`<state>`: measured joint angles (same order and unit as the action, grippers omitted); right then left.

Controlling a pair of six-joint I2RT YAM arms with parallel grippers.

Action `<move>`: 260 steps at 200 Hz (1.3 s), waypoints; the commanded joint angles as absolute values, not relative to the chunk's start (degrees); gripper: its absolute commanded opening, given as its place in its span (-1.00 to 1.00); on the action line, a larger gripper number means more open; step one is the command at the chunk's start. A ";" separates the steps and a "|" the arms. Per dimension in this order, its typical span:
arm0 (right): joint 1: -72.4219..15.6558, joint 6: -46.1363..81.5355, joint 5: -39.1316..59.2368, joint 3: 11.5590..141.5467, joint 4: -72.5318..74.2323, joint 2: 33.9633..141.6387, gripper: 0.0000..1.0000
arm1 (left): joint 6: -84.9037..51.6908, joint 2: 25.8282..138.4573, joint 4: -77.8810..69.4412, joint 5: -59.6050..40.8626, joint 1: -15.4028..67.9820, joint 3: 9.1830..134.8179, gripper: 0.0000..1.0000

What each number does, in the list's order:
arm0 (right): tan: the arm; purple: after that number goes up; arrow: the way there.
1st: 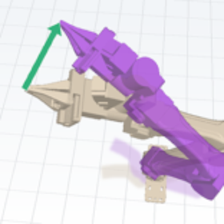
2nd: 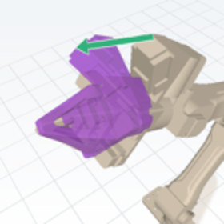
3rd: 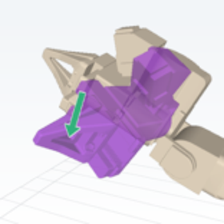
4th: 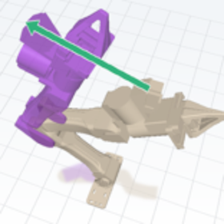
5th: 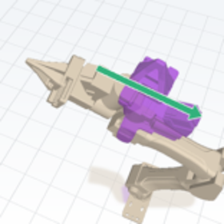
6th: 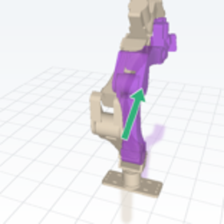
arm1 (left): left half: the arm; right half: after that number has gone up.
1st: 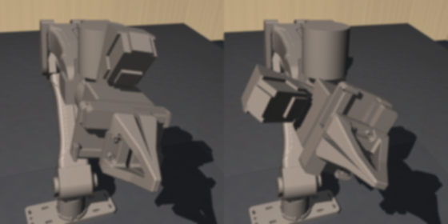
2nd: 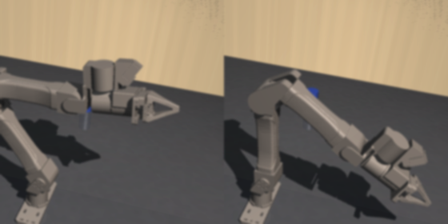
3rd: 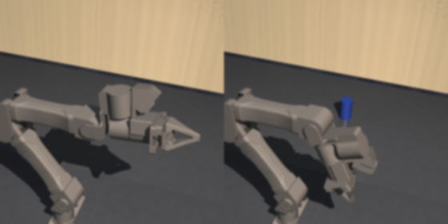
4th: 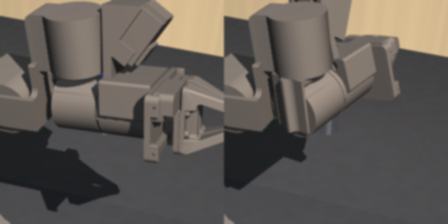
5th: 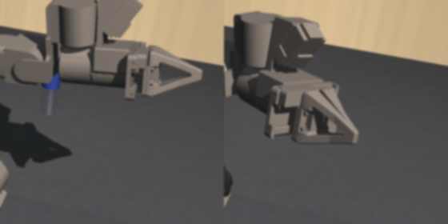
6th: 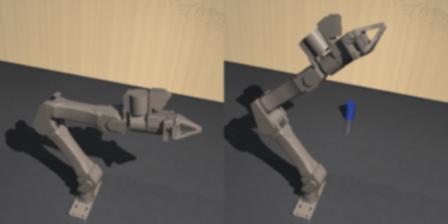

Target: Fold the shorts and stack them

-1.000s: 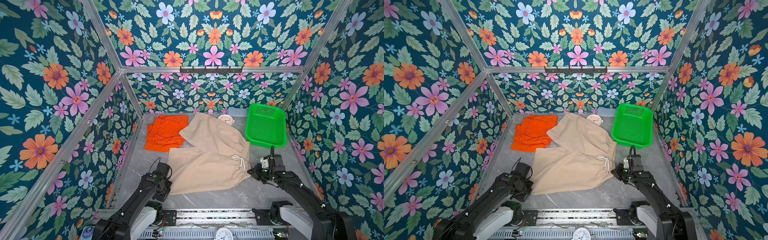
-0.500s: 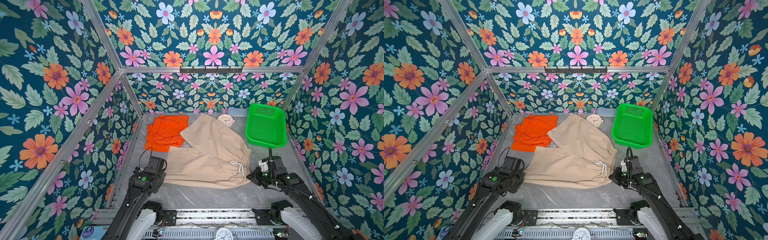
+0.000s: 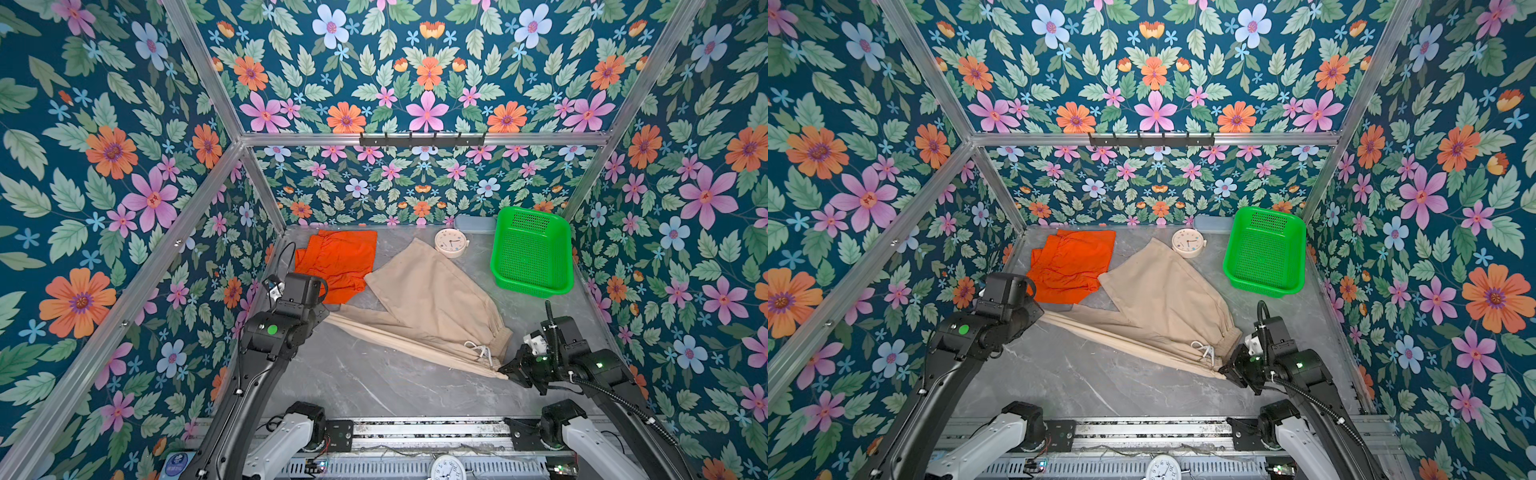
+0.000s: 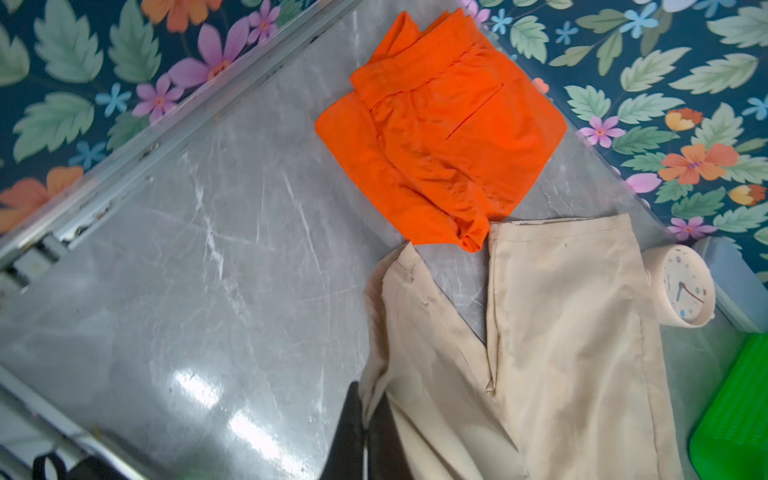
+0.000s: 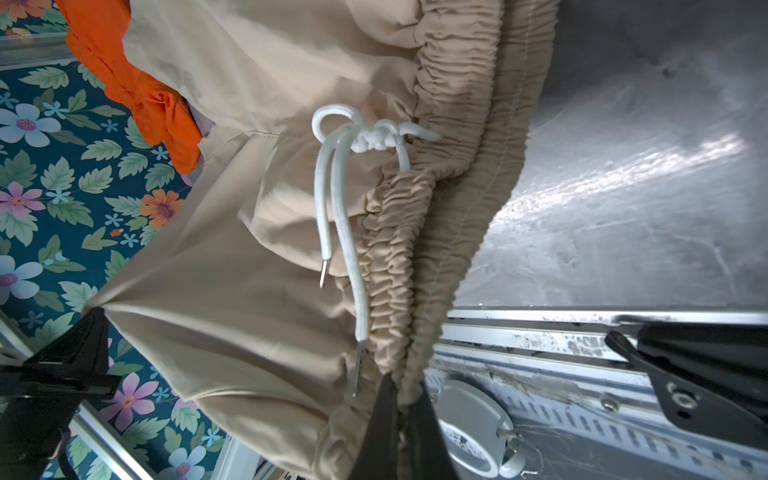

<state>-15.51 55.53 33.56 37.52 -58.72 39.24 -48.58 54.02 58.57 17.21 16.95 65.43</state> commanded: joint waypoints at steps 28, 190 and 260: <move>-15.39 54.76 38.24 36.83 -61.50 45.94 -1.00 | -29.61 64.63 41.32 27.16 18.15 74.19 -1.00; -1.88 39.30 50.08 38.63 -59.68 63.07 -1.00 | -12.27 100.66 22.86 28.82 28.12 101.78 -1.00; -0.01 36.03 52.10 39.80 -56.59 72.58 -1.00 | -10.39 112.38 17.65 26.60 28.26 108.54 -1.00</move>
<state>-0.36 38.74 53.71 39.62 -53.80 70.32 -11.66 109.62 24.60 23.83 28.49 106.08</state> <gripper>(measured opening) 0.057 0.051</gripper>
